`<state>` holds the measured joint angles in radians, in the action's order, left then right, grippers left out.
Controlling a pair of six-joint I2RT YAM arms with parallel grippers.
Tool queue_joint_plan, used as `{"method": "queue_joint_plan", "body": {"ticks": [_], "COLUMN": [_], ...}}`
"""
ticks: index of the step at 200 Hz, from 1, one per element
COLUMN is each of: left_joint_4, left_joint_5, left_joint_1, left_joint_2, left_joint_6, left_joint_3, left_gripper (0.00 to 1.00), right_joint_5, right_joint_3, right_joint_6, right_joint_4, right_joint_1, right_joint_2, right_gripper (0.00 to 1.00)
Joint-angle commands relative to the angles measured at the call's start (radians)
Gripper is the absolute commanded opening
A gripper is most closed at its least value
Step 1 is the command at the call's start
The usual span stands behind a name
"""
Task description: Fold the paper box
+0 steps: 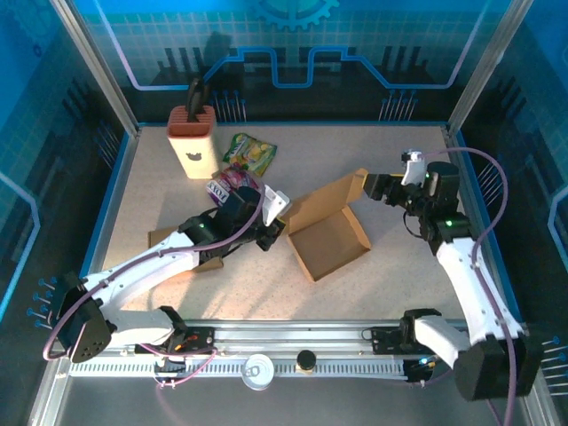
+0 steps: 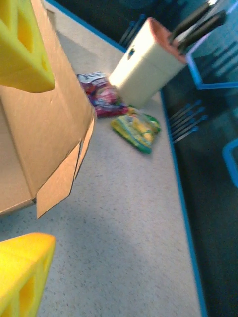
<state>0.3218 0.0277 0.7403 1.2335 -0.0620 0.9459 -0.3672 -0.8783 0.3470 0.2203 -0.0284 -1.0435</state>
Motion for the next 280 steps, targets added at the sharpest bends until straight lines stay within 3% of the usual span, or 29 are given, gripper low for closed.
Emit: {"method": "queue_joint_plan", "body": {"ticks": [1,60,130,188,280], "left_joint_4": [0.034,0.04,0.016,0.02,0.021], "left_joint_5": [-0.015,0.051,0.007,-0.001,-0.004], "left_joint_1": [-0.016,-0.046,-0.091,-0.115,-0.137], "left_joint_2": [0.005,0.01,0.041,0.06,0.069], "left_joint_6": [-0.061,-0.052,-0.038,-0.033,-0.022], "left_joint_3": [-0.001,-0.013,-0.02,-0.007,-0.004], "left_gripper": [0.0,0.0,0.0,0.0,0.0], "right_joint_5": [-0.187,-0.269,-0.341,-0.304,-0.204], "right_joint_3": [0.005,-0.028,-0.06,-0.134,-0.15], "right_joint_6": [-0.149,-0.207,-0.251,-0.315,-0.367], "right_joint_4": [0.003,-0.152,-0.207,-0.122,-0.071], "right_joint_1": [0.035,0.033,0.0,-0.051,-0.091], "right_joint_2": [-0.094,-0.261,-0.402,-0.472,-0.524], "right_gripper": [0.73,0.75,0.66,0.48,0.49]}}
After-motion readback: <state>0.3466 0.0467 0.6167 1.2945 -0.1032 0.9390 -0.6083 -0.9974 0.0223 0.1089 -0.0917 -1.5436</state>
